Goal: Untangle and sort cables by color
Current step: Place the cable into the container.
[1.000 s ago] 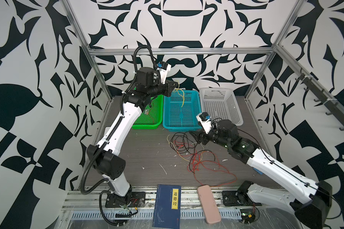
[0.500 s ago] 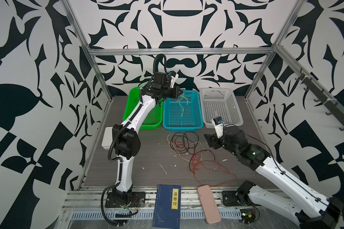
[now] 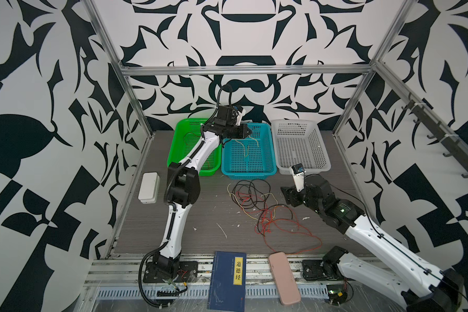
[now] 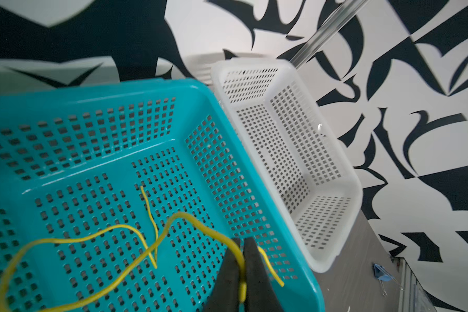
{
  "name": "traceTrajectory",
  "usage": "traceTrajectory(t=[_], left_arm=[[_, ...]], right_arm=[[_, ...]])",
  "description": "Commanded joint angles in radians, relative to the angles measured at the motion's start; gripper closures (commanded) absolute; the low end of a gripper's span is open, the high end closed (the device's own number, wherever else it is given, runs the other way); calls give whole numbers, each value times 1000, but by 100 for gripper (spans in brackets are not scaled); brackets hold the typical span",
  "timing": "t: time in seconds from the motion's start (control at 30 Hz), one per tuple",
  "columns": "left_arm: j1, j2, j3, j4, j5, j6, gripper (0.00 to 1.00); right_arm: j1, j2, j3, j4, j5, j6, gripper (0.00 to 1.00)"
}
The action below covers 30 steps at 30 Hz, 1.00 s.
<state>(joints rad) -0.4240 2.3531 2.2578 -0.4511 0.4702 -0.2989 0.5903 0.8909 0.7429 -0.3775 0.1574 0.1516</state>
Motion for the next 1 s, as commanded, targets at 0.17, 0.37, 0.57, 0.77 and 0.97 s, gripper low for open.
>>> traceTrajectory(t=[0.17, 0.37, 0.57, 0.77, 0.97], left_arm=[[-13, 105, 32, -49, -31, 24, 76], [-13, 53, -33, 13, 25, 27, 1], [-14, -165, -205, 134, 47, 80, 1], [-2, -519, -588, 394, 2, 76, 1], [1, -825, -878, 430, 51, 70, 1]], right_arm=[[-4, 5, -12, 54, -20, 32, 27], [-4, 29, -16, 75, -41, 42, 27], [-4, 64, -11, 87, -74, 32, 26], [-4, 98, -13, 102, -109, 19, 26], [-4, 135, -9, 130, -169, 9, 27]])
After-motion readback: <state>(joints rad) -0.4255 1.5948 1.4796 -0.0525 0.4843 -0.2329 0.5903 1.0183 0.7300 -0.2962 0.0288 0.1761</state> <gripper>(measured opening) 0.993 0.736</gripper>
